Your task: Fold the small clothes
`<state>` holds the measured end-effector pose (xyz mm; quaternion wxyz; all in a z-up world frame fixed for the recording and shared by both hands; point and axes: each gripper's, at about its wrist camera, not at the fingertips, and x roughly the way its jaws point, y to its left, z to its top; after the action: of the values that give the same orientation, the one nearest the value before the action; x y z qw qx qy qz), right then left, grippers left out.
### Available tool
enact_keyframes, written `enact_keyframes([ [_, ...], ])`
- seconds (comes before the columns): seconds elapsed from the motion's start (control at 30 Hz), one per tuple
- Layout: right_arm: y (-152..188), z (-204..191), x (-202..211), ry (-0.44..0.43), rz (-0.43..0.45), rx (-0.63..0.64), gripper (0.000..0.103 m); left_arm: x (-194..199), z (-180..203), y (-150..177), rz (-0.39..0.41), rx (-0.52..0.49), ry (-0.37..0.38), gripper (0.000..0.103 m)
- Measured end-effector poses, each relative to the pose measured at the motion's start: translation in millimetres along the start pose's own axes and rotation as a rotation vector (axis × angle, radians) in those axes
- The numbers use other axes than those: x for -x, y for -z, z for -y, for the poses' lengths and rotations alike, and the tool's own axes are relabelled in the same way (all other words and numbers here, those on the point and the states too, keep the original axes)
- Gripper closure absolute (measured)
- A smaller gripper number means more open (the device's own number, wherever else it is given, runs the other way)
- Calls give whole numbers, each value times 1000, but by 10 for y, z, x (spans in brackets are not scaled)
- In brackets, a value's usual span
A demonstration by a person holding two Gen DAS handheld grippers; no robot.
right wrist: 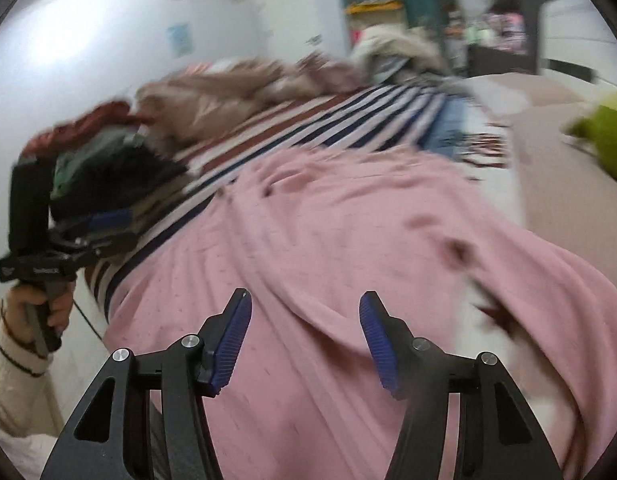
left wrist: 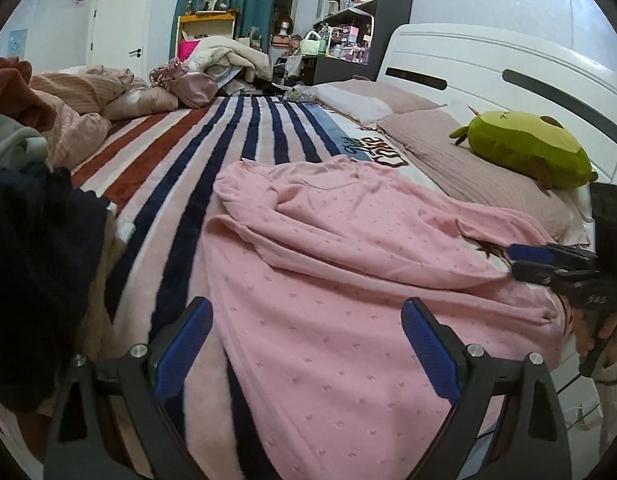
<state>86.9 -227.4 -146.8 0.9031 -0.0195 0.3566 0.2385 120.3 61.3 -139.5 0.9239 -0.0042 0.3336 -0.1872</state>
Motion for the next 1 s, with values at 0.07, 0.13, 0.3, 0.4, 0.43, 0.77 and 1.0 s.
enact_keyframes([
  [0.07,-135,-89,-335,-28,-72,33,52,-12,-33,-14,4,7,1,9],
  [0.13,-188,-138,-556,-42,-118,44,54,-28,-66,-24,8,15,4,9],
  [0.3,-318,-223,-1013,-29,-217,98,85,-99,-150,-44,11,27,-8,9],
  [0.4,-388,-191,-1120,27,-216,90,99,-165,-216,-51,4,38,-7,9],
  [0.43,-417,-160,-1107,51,-196,80,100,-184,-229,-50,1,39,-8,9],
  [0.77,-621,424,-1315,214,-223,-59,101,-436,-348,-53,-40,55,-45,9],
  [1.0,-866,206,-1321,173,-217,55,53,-574,-442,-139,-52,94,-50,9],
])
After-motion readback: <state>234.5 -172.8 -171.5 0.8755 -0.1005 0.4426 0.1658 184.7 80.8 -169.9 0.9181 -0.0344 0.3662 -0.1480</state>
